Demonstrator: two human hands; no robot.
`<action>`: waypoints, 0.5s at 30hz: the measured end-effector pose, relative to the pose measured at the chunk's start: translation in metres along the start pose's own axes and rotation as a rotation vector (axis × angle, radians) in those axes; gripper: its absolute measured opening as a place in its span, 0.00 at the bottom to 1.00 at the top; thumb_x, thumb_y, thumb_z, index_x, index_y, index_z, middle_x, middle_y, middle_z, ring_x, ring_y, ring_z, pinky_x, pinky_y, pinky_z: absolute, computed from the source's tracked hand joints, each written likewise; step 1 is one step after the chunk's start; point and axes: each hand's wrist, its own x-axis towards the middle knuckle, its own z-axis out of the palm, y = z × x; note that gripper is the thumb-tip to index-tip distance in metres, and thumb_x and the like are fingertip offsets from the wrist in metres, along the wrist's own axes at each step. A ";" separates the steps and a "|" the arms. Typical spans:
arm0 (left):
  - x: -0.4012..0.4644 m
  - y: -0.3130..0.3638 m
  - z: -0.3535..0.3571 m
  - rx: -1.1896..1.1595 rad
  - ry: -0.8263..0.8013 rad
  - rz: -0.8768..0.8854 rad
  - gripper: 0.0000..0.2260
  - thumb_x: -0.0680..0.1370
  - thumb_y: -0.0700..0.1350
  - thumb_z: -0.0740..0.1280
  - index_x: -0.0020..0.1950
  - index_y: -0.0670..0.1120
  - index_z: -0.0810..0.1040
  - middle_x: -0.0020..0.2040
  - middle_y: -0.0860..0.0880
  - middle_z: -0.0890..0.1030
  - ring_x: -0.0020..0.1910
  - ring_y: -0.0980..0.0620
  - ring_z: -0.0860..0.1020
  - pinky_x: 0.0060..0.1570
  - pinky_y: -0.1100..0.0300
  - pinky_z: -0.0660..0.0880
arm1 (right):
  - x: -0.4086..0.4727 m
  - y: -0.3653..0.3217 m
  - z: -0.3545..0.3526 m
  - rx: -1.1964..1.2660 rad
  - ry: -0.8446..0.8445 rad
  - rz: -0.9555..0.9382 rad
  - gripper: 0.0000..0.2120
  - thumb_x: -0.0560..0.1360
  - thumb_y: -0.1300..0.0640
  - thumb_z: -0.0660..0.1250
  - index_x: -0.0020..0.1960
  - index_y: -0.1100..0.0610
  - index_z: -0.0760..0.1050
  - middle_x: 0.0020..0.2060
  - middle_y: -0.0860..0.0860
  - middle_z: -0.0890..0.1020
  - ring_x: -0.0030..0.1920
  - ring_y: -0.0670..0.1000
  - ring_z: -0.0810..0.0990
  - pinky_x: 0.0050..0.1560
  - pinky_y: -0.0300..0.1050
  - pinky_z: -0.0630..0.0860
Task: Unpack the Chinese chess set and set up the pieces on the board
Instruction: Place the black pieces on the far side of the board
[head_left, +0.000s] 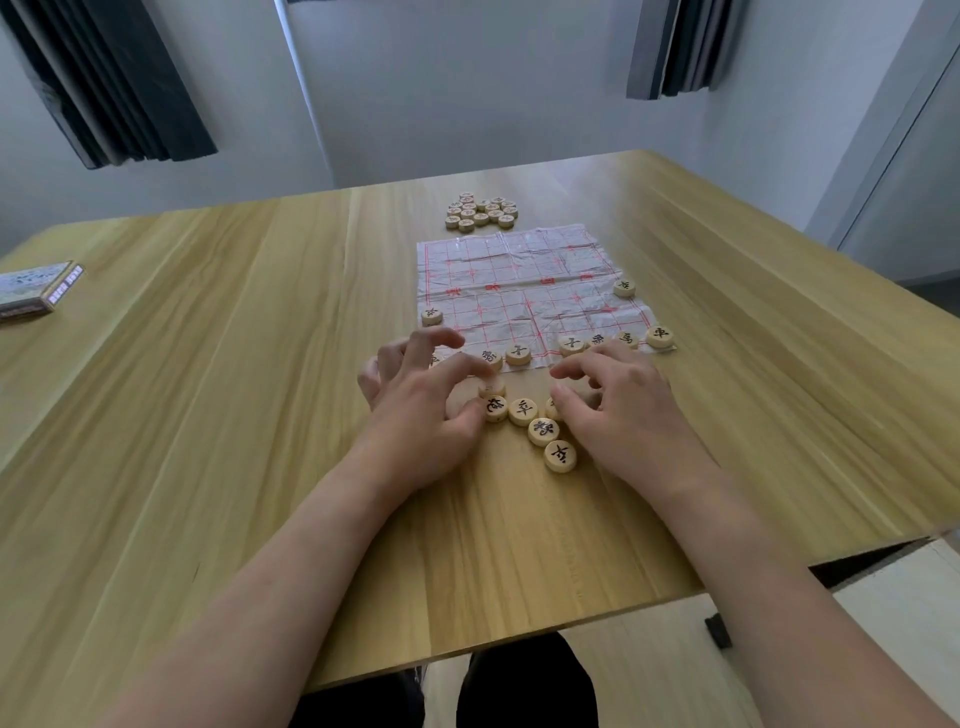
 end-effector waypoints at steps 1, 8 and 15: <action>0.002 0.001 0.000 0.001 -0.009 -0.013 0.12 0.76 0.49 0.67 0.56 0.63 0.78 0.66 0.61 0.64 0.70 0.54 0.54 0.72 0.48 0.43 | 0.000 -0.001 -0.001 0.011 -0.021 0.014 0.09 0.75 0.48 0.65 0.54 0.46 0.79 0.48 0.40 0.72 0.57 0.48 0.73 0.62 0.50 0.69; 0.004 0.002 -0.001 0.011 -0.022 -0.039 0.21 0.76 0.44 0.58 0.58 0.67 0.79 0.69 0.64 0.63 0.71 0.53 0.54 0.72 0.46 0.42 | 0.003 -0.008 -0.006 -0.005 -0.118 0.057 0.10 0.74 0.42 0.65 0.53 0.41 0.79 0.53 0.41 0.74 0.62 0.46 0.68 0.67 0.50 0.59; -0.001 -0.006 -0.004 0.042 0.033 -0.064 0.09 0.75 0.49 0.67 0.51 0.62 0.81 0.67 0.62 0.66 0.71 0.51 0.56 0.72 0.43 0.45 | 0.010 -0.016 -0.011 -0.082 -0.301 0.089 0.15 0.73 0.38 0.65 0.58 0.39 0.77 0.58 0.41 0.69 0.66 0.48 0.62 0.67 0.52 0.55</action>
